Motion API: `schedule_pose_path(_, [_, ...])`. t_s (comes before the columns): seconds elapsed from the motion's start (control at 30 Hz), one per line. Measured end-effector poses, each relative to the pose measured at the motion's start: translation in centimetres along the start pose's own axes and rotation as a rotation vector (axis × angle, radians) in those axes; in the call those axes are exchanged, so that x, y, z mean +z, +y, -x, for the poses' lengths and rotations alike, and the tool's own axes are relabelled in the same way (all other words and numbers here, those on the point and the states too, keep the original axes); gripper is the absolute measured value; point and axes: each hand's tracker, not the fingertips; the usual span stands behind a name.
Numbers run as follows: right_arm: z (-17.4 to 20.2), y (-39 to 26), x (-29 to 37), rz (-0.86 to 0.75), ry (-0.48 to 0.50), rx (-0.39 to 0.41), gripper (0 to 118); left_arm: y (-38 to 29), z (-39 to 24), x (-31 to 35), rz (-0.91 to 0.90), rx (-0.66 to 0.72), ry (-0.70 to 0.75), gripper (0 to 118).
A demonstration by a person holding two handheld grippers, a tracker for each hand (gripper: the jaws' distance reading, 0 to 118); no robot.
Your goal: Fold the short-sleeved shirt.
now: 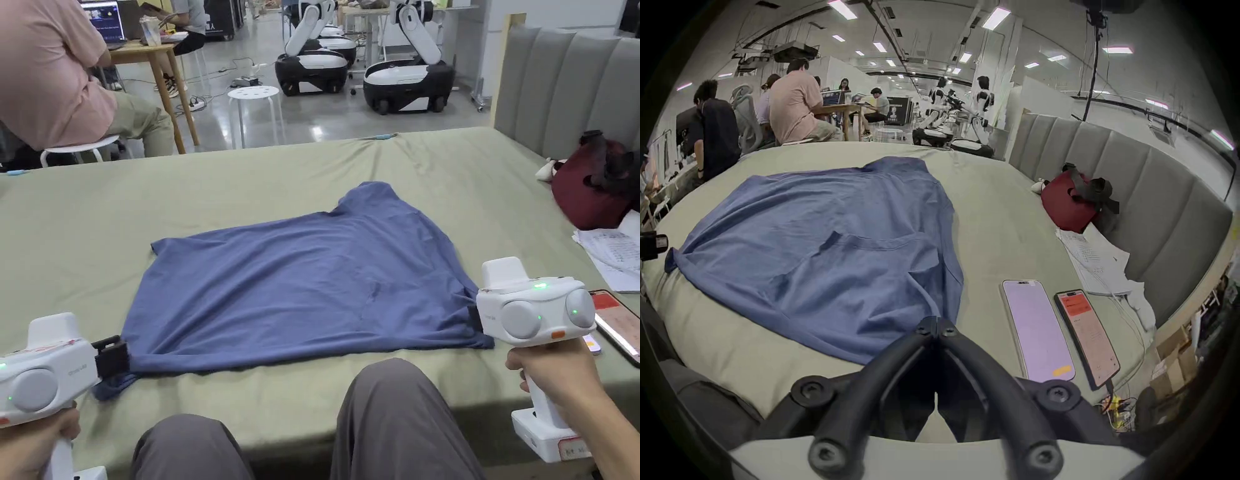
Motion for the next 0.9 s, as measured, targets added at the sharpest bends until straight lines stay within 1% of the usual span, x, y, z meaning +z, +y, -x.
schedule_pose_path(0.03, [0.2,0.0,0.0,0.0,0.003,-0.002,0,-0.1,0.0,-0.1,-0.001,-0.003,0.005,102])
schedule_pose_path(0.07, [0.3,0.0,0.0,0.001,0.012,-0.001,0,-0.1,0.2,-0.3,-0.005,-0.002,0.009,110])
schedule_pose_path(0.17, [0.6,0.1,-0.3,0.003,0.021,-0.005,0,-0.3,0.6,-0.6,-0.005,0.012,0.022,109])
schedule_pose_path(0.3, [0.8,-0.1,-0.8,0.016,0.026,-0.001,0,-0.8,1.1,-1.6,0.05,0.018,0.049,109])
schedule_pose_path(0.33, [0.9,-0.1,-0.9,0.021,0.028,0.002,0,-0.9,1.3,-1.9,0.063,0.02,0.043,105])
schedule_pose_path(0.4, [0.9,-0.3,-1.0,0.026,0.029,0.005,0,-1.4,1.4,-2.4,0.088,0.022,0.044,103])
schedule_pose_path(0.43, [0.8,-0.3,-1.0,0.027,0.028,0.004,0,-1.7,1.4,-2.6,0.101,0.022,0.054,95])
schedule_pose_path(0.47, [0.8,-0.3,-1.1,0.028,0.026,0.0,0,-1.8,1.4,-2.8,0.104,0.021,0.064,75])
schedule_pose_path(0.5, [0.8,-0.3,-1.1,0.029,0.024,-0.008,0,-2.0,1.5,-2.9,0.101,0.025,0.062,39])
schedule_pose_path(0.53, [0.6,-0.4,-1.0,0.031,0.023,-0.015,0,-2.0,1.6,-2.8,0.088,0.071,-0.017,9])
schedule_pose_path(0.57, [0.5,-0.4,-1.0,0.031,0.021,-0.019,0,-1.9,1.6,-2.6,0.084,0.089,-0.011,7])
schedule_pose_path(0.6, [0.3,-0.3,-1.0,0.033,0.021,-0.023,0,-1.8,1.3,-2.4,0.085,0.07,0.005,5])
schedule_pose_path(0.7, [-0.3,0.1,-1.0,0.036,0.013,-0.042,0,-1.2,0.9,-2.0,0.066,0.038,-0.004,5])
schedule_pose_path(0.73, [-0.4,0.2,-1.0,0.033,0.007,-0.048,2,-0.8,0.8,-2.0,0.059,0.028,0.004,5])
schedule_pose_path(0.77, [-0.5,0.3,-1.0,0.031,0.003,-0.053,12,-0.6,0.7,-1.9,0.053,0.027,0.006,4])
schedule_pose_path(0.8, [-0.6,0.3,-0.9,0.028,-0.002,-0.058,35,-0.4,0.7,-1.7,0.044,0.032,0.007,4])
schedule_pose_path(0.83, [-0.6,0.4,-0.9,0.023,-0.007,-0.062,74,-0.2,0.8,-1.6,0.038,0.04,0.004,5])
schedule_pose_path(0.87, [-0.6,0.4,-1.0,0.017,-0.013,-0.066,97,0.0,0.7,-1.6,0.037,0.046,0.002,5])
schedule_pose_path(0.9, [-0.5,0.3,-1.1,0.004,-0.021,-0.065,114,0.1,0.6,-1.7,0.038,0.047,0.0,4])
